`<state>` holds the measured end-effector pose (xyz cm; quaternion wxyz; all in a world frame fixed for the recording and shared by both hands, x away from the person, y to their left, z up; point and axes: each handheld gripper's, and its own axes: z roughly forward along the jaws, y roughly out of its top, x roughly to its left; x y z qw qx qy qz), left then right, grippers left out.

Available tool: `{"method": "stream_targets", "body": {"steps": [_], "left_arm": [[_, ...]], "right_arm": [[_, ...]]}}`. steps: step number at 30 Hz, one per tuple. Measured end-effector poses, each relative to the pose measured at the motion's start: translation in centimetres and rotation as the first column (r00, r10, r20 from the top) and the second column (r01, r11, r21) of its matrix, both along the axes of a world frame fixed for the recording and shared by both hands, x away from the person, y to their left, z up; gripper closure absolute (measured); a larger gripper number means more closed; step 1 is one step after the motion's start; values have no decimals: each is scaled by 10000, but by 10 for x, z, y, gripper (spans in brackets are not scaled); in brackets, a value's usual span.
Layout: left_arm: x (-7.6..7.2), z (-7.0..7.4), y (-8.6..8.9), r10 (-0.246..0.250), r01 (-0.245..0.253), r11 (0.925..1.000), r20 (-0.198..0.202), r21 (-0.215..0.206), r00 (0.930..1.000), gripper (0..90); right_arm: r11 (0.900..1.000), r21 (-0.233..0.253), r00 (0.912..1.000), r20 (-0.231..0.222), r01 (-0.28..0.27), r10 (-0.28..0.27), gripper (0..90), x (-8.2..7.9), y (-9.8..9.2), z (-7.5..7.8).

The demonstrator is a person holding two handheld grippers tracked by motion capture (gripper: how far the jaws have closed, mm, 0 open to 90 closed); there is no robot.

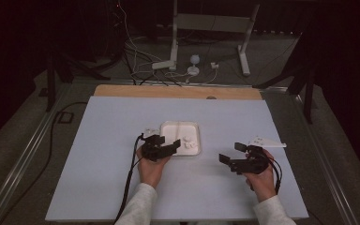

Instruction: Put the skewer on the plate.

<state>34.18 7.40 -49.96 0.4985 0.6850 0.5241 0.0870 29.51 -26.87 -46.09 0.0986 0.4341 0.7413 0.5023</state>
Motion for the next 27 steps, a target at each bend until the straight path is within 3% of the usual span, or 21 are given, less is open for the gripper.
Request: {"method": "stream_targets", "body": {"steps": [11, 19, 27], "left_arm": [[-19, 31, 40, -611, 625, 9980, 1223, -74, 9906, 21], [-34, 43, 72, -591, 523, 9979, 2005, 391, 9779, 7], [-49, 43, 98, -633, 455, 9959, 2432, 782, 9679, 7]], "right_arm": [[9999, -106, 9997, 259, -12, 15, 40, -5, -4, 2], [9999, -92, 9987, 499, 66, -61, 35, -11, -11, 2], [9999, -50, 9972, 737, 124, -120, 32, -17, -17, -1]]}}
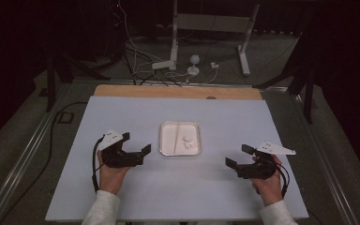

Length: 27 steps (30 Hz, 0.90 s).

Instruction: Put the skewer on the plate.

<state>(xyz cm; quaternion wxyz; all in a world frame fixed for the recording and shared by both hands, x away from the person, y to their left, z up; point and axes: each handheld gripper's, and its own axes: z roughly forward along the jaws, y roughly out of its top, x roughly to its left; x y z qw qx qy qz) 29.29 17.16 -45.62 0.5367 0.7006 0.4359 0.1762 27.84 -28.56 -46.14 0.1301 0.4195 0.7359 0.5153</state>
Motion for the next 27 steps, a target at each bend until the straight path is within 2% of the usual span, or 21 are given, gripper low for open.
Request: {"method": "stream_targets", "body": {"steps": [4, 9, 13, 18, 21, 27], "left_arm": [[-6, -1, 10, -8, 7, 9999, 102, 111, 9999, 7], [-12, -5, 24, 33, -32, 10000, 269, -19, 9996, 7], [-18, -6, 33, 106, -109, 9999, 489, 58, 9988, 6], [-25, -7, 42, 233, -229, 9997, 701, -56, 9973, 7], [-28, -8, 46, 298, -310, 9994, 746, 145, 9968, 6], [-33, -7, 51, 422, -445, 9987, 890, 245, 9951, 6]], "right_arm": [[9999, -101, 9998, 190, 23, -21, 25, -2, -2, -2], [9991, -377, 9990, 415, 189, -174, 16, -3, -4, -5], [9993, -311, 9984, 528, 228, -212, 15, -3, -7, -6], [9994, -215, 9978, 602, 280, -267, 7, -4, -9, -6], [9994, -187, 9977, 624, 284, -271, 6, -4, -10, -7], [9992, -148, 9977, 565, 372, -363, 0, -5, -14, -10]]}}
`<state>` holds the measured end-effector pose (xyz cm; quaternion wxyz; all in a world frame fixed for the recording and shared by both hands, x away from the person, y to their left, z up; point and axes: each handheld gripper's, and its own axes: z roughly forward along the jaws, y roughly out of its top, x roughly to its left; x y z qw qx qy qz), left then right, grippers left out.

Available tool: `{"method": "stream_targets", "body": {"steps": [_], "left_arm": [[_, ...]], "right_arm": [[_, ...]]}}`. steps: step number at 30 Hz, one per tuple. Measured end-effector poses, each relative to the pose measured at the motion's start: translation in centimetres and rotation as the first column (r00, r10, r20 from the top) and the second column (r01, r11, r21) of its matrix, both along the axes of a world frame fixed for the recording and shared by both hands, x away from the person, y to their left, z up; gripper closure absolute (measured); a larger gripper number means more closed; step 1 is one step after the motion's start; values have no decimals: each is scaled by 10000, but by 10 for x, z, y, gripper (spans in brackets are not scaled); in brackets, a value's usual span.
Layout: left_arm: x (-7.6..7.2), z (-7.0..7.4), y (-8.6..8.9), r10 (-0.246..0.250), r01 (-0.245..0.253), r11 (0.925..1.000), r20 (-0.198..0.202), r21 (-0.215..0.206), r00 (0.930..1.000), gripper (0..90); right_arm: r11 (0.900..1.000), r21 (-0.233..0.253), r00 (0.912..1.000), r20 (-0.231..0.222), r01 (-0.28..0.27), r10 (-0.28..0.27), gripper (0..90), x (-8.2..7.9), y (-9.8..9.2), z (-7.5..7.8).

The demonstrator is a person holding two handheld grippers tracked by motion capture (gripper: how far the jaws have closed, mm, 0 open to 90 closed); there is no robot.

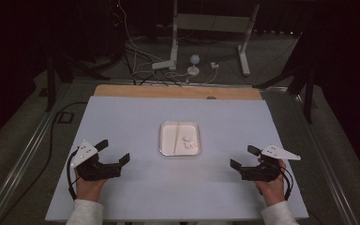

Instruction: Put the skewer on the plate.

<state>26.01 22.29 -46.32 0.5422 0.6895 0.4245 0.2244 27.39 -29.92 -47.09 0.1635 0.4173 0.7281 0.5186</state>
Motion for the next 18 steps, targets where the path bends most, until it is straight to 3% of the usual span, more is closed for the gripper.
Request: {"method": "stream_targets", "body": {"steps": [11, 18], "left_arm": [[-3, -5, 8, 321, -321, 9995, 38, -25, 9995, 6], [-1, -8, 8, 401, -400, 9992, -79, 75, 9992, 6]], "right_arm": [[9997, 78, 9997, 53, 228, -228, 0, -3, -5, -2], [9993, -287, 9996, 135, 251, -247, 0, -2, -3, -5]]}}
